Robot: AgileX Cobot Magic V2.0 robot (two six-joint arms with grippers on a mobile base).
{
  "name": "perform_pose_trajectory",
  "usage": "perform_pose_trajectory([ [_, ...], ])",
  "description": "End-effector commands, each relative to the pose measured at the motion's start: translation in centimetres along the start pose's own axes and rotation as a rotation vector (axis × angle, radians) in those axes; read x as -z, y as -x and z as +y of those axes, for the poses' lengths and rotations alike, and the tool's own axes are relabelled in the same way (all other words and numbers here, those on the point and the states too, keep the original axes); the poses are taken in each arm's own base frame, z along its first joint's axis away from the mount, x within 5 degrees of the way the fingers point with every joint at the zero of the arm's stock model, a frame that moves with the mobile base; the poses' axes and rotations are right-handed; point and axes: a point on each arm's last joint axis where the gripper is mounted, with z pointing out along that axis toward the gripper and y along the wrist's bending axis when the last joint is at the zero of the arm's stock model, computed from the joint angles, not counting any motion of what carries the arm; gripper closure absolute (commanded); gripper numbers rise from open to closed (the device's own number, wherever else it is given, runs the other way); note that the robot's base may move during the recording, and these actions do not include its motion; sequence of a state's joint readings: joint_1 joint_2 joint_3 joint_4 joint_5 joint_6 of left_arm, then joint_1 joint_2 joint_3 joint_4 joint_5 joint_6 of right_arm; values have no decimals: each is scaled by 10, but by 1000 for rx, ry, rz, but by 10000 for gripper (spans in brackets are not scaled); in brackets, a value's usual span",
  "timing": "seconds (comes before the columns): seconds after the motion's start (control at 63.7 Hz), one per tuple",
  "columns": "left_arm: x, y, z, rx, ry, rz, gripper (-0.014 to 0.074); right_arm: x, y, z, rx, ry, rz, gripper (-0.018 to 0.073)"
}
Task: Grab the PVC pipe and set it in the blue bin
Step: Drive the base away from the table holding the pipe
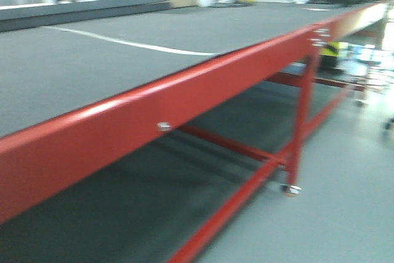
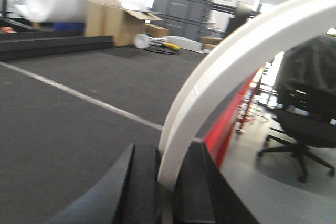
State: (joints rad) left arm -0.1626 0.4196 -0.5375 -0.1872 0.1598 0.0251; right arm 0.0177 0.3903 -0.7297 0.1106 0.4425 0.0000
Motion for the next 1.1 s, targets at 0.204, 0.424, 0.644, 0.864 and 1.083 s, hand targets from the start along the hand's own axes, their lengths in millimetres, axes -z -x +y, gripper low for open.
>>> perform_pose_trajectory([
  [0.204,1,4,0,7,-1,-33,708,2,3,0,12,0,-36,727],
  [0.424,1,4,0,7,-1,-33,708,2,3,0,12,0,-36,727],
  [0.644,1,4,0,7,-1,-33,708,2,3,0,12,0,-36,727],
  [0.864,1,4,0,7,-1,-33,708,2,3,0,12,0,-36,727],
  [1.083,1,4,0,7,-1,-33,708,2,3,0,12,0,-36,727],
])
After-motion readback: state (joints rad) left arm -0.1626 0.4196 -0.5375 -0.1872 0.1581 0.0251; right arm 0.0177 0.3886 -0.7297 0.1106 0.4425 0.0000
